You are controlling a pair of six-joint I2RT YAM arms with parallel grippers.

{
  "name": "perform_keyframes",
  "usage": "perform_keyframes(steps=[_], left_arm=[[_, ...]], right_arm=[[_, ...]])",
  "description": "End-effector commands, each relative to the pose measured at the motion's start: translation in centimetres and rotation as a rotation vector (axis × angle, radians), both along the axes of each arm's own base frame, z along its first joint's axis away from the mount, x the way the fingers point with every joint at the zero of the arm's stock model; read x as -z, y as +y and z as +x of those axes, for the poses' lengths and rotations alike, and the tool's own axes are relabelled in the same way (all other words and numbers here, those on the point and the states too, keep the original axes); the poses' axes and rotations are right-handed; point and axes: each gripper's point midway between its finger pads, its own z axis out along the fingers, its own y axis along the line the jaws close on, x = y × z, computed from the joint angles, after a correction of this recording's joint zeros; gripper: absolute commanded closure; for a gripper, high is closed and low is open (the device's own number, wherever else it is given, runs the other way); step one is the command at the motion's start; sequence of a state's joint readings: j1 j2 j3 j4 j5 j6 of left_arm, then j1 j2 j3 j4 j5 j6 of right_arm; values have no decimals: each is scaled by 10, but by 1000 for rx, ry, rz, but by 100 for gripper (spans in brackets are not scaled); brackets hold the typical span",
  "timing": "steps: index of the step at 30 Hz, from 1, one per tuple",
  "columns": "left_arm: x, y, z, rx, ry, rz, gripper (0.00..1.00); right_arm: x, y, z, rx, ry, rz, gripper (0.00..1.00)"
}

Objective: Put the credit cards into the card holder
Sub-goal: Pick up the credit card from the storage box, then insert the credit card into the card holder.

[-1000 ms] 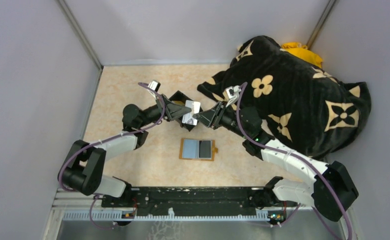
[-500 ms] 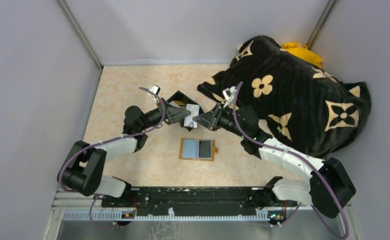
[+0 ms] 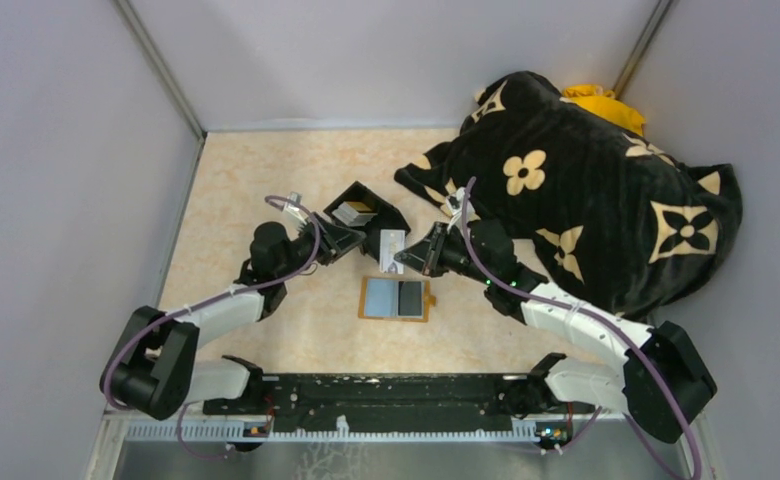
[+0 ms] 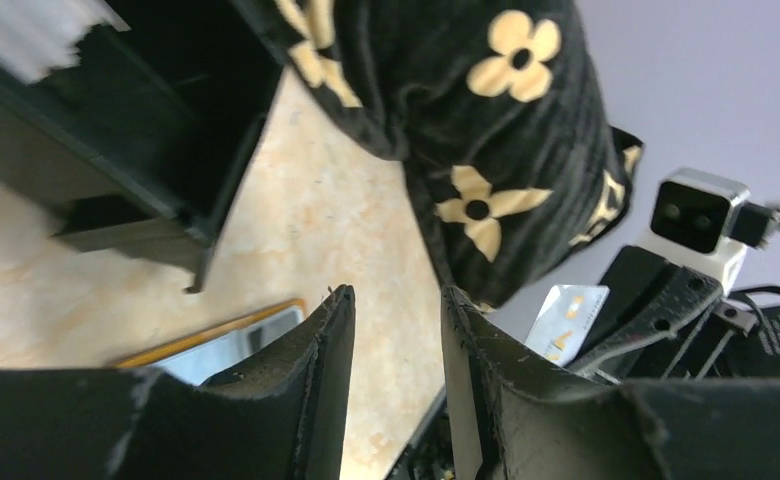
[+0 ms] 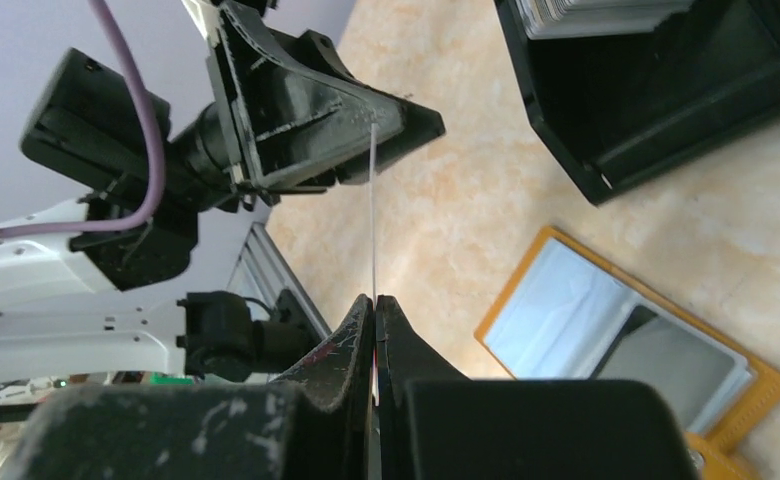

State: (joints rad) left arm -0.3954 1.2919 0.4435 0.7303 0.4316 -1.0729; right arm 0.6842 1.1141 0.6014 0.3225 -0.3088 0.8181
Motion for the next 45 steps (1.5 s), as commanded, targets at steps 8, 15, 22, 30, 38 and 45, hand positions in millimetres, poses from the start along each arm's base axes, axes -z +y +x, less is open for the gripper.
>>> perform_keyframes(steps=[8,15,22,30,38,45], left_arm=[[72,34,-15,-123,124,189,59],[98,38,-32,-103,188,213,71],[113,36,-42,-75,223,231,80],[130,29,-50,-38,264,269,84],[140,23,-56,-12,285,306,90],[148,22,-62,-8,306,383,94]], right_arm=[[56,-13,-19,-37,76,-94,100],[89,-14,-24,-36,153,-110,100],[107,-12,-21,-20,194,-109,100],[123,-9,-15,1,236,-110,100],[132,-8,-11,31,271,-109,100],[138,-8,-10,42,295,-110,100]])
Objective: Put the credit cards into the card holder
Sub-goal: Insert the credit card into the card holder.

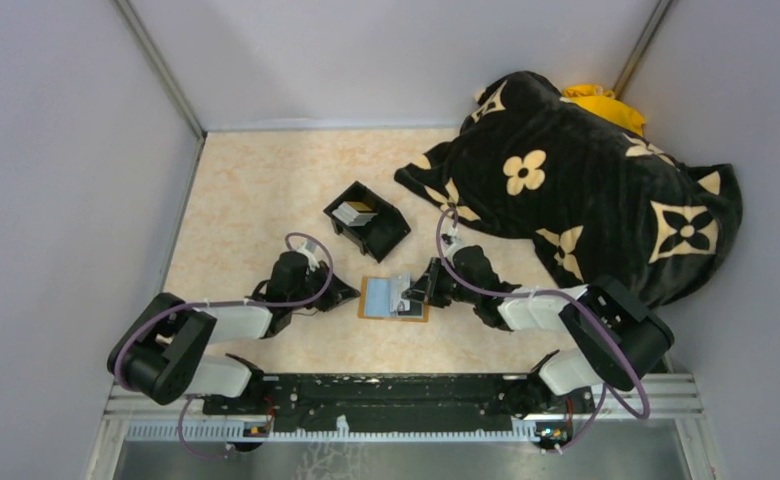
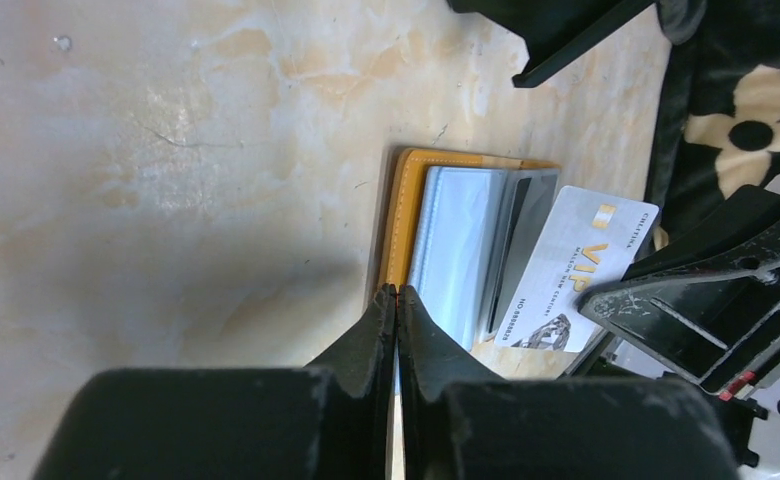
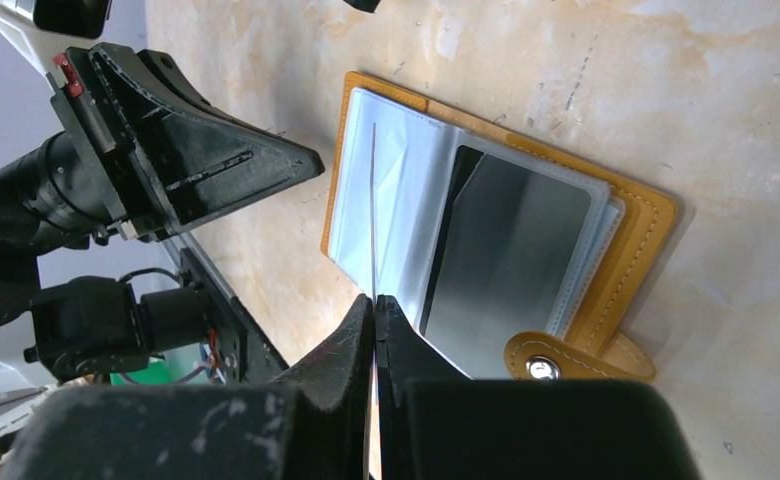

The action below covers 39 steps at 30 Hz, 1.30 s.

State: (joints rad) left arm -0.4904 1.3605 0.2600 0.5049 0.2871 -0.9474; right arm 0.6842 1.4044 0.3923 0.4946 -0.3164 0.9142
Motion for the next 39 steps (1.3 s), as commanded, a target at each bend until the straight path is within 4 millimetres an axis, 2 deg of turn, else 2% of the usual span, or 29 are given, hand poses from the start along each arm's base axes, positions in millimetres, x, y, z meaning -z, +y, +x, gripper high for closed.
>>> perform_keyframes(steps=[1,21,39], left_arm=[[0,1,2,3,-13,60,94],[4,-3,-2,22,-6,122,96],[3,-12,-3,46,-10,140,96]], right_arm=[[-10,5,11,21,-36,43,100],[9,8,11,43,43,45,100],[30,9,-4,57,174,46,100]])
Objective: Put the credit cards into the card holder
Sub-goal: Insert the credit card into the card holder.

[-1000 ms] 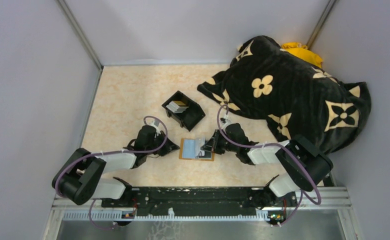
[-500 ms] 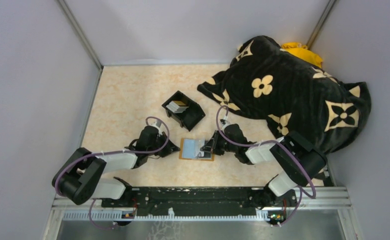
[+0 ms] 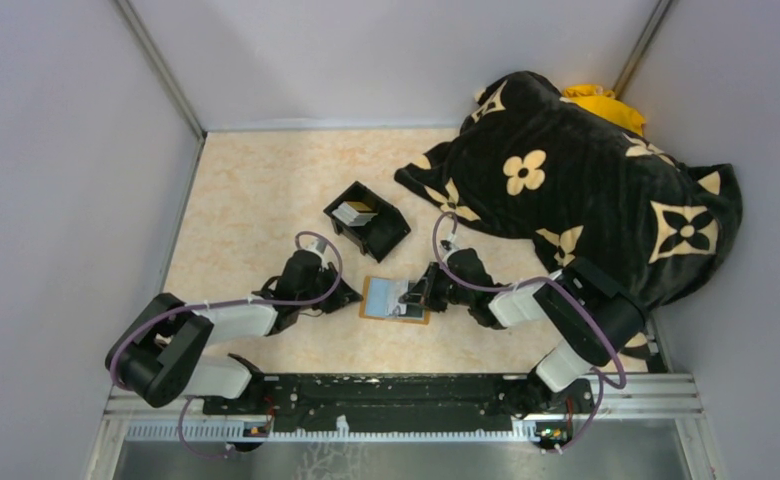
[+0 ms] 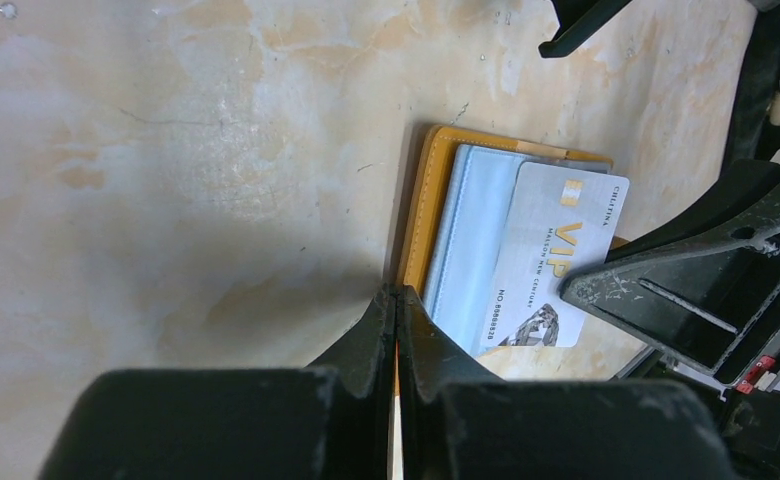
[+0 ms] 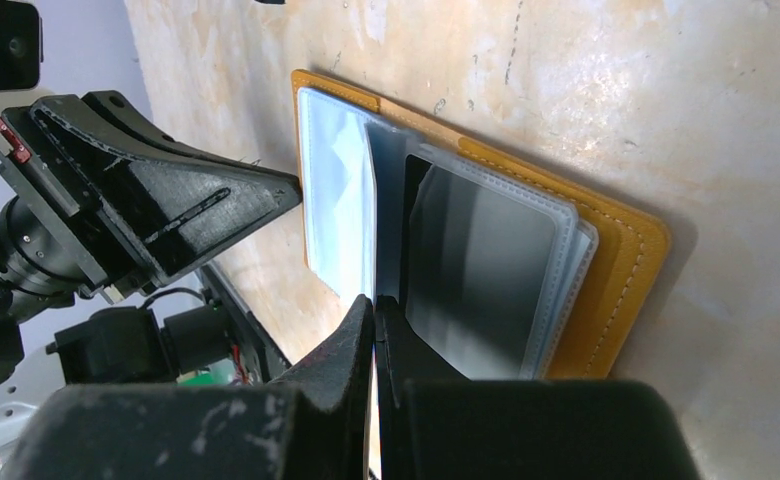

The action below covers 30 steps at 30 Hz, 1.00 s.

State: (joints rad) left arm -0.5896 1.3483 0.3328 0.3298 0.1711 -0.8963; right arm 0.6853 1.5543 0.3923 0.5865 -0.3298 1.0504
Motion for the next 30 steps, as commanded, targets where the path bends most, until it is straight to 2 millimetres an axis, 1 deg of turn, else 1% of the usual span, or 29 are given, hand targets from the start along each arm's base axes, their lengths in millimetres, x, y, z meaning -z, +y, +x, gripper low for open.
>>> perform_keyframes(steps=[1,6,16,30], left_arm=[[-5,-5,5,11,-19,8,96],[-6,-4,5,10,-23,12,96],[-9,-7,4,17,-24,9,96],[-8,-10,2,28,-18,12,97]], right_arm=[[5,2,-5,11,37,26,100],[11,1,-12,28,72,30,100],[18,0,-13,32,88,8,100],[17,3,1,60,56,-2,100]])
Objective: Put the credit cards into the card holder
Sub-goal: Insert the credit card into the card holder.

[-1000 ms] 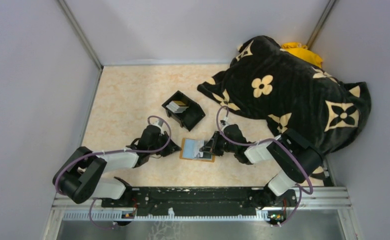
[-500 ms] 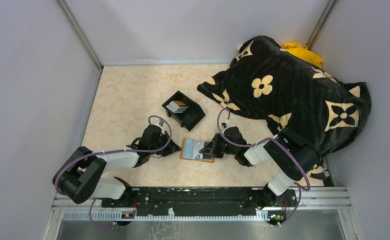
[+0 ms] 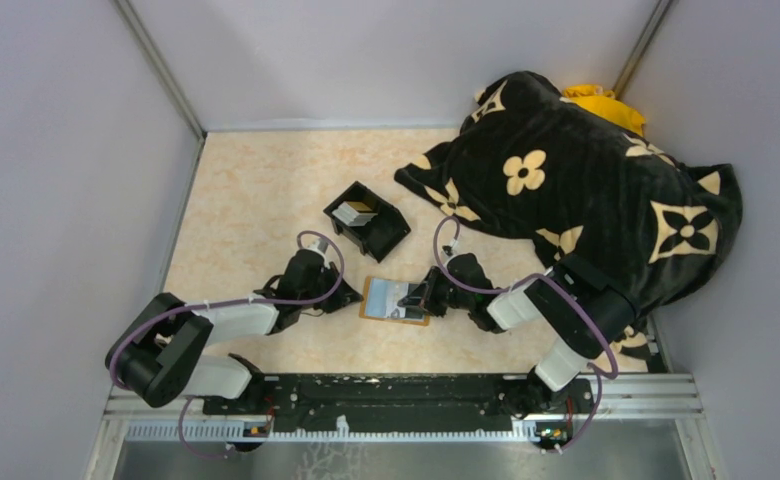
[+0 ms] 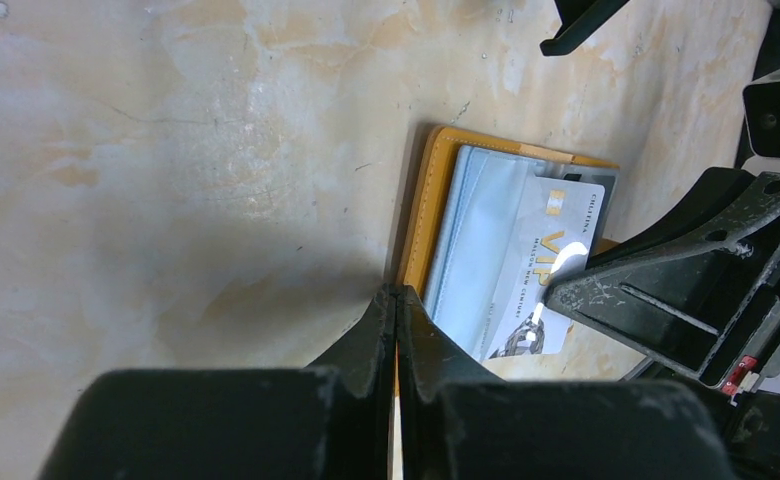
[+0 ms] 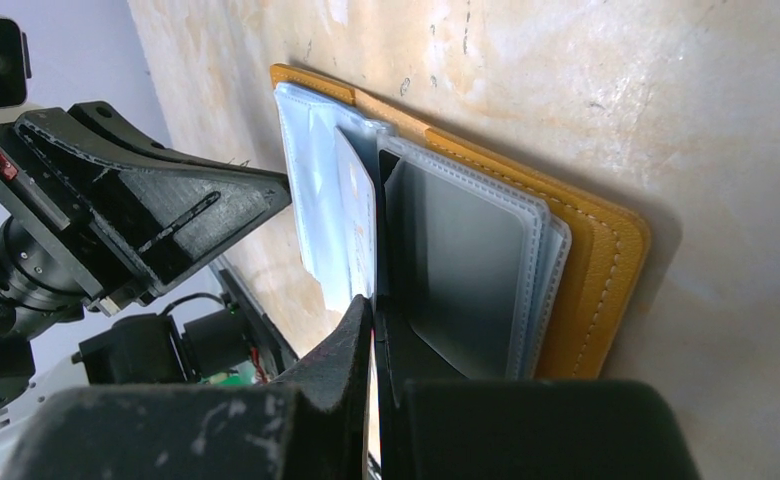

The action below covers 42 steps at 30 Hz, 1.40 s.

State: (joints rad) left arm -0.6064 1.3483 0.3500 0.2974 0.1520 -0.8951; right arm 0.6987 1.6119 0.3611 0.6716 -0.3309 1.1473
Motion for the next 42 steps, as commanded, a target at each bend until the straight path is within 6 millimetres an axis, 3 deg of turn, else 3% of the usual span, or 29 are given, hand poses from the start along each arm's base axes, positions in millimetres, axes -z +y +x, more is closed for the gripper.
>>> perform_keyframes(steps=[1,8,10,16,17,20,25,26,32,42], left_arm=[[-8,-8,2,27,-22,-7,97],[-7,-12,-1,35,-15,-7,97],[-6,-13,-3,39,-12,-5,97],[-5,-14,-5,40,-12,-2,97],[-5,-13,-5,39,-14,0,97],[-5,-12,-4,36,-19,2,97],[-4,-13,-4,35,-16,-1,97],[-4,-13,-5,34,-14,-1,97],[-5,-13,-4,34,-17,-4,98],[-9,-19,-4,51,-25,-33,98]], right_arm=[[7,0,8,24,-19,-41,100],[4,7,7,12,-24,-33,100],[15,8,3,2,-3,-63,100],[22,14,-2,-40,-5,-140,100],[25,13,-4,-43,-2,-162,98],[31,5,-4,-44,-7,-230,76],[19,-6,3,-30,-69,-310,45],[16,-8,4,-25,-82,-319,43],[8,-15,11,-24,-137,-409,43],[13,-14,10,-90,-192,-583,46]])
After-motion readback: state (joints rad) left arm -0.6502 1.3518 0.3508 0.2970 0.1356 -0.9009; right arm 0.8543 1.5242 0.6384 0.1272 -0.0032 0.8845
